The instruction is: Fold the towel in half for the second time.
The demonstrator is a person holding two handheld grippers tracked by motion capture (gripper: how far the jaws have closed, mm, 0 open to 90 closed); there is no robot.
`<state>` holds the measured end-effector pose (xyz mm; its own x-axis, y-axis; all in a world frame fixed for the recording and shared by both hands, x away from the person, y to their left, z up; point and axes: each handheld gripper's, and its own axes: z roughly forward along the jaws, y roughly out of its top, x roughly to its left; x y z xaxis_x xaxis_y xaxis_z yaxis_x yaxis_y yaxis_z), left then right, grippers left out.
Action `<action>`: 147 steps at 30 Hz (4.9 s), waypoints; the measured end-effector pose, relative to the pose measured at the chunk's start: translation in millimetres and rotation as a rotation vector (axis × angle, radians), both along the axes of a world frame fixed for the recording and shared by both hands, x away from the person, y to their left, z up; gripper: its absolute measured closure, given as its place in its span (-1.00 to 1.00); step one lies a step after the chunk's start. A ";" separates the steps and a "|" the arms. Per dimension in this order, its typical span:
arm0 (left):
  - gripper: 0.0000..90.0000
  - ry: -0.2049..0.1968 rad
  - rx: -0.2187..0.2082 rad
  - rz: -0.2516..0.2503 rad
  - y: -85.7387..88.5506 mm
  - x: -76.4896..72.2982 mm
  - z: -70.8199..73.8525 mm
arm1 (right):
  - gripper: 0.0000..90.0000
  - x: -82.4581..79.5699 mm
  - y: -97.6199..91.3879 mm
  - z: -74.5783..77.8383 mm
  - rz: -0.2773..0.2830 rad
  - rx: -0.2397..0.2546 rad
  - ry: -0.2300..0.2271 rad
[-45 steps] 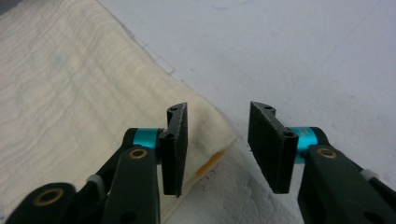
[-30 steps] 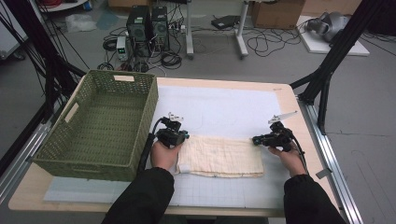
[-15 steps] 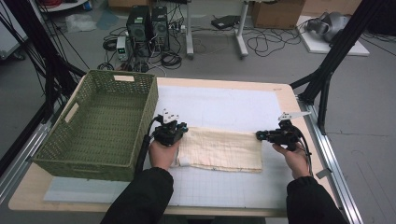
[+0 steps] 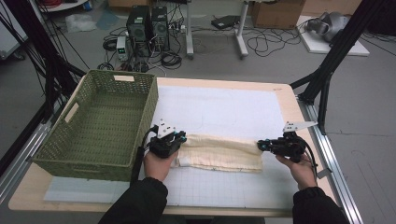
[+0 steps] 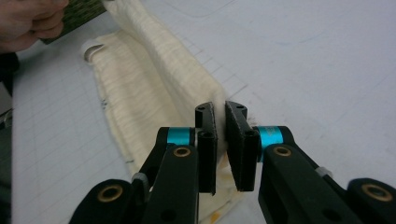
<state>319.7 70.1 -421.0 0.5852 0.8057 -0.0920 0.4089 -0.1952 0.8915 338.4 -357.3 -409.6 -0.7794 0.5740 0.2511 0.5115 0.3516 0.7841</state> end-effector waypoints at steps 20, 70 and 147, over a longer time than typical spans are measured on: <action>0.59 0.110 0.040 -0.115 4.4 -33.4 -12.6 | 0.37 -38.5 -0.9 -18.3 0.041 -0.039 0.052; 0.41 0.119 0.147 -0.112 -6.9 -22.7 -23.4 | 0.10 -36.7 32.5 -28.8 0.041 -0.212 -0.041; 0.14 0.080 0.061 -0.048 -4.4 -18.1 -11.6 | -0.02 -43.1 19.3 -17.1 -0.090 -0.097 -0.083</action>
